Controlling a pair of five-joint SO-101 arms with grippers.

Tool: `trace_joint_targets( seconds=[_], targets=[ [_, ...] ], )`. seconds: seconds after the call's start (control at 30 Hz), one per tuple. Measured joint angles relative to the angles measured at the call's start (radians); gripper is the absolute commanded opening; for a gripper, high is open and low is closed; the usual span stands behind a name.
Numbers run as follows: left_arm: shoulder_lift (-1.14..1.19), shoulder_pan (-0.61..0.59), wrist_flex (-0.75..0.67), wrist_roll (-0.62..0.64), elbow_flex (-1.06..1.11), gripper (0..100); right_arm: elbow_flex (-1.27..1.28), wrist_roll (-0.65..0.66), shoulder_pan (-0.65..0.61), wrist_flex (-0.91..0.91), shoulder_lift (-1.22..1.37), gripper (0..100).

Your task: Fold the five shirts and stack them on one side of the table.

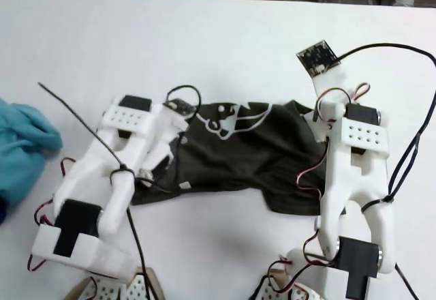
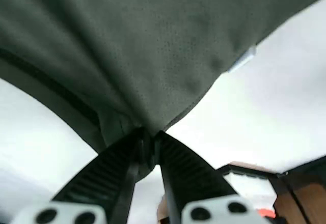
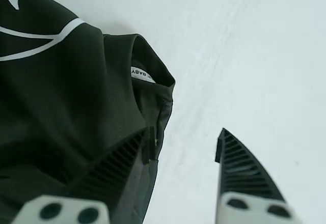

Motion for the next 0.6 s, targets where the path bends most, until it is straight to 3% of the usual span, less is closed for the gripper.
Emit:
trace_joint_targets(
  seconds=[0.17,0.37,0.6],
  targets=[
    [-0.005,0.002,0.011,-0.023,0.087,12,0.0,0.0,0.0,0.0,0.0,20.4],
    [-0.005,0.002,0.012,-0.026,0.135,14,0.0,0.0,0.0,0.0,0.0,20.4],
    [-0.005,0.002,0.087,-0.026,-0.071,14,0.0,0.0,0.009,0.0,0.0,20.4]
  ],
)
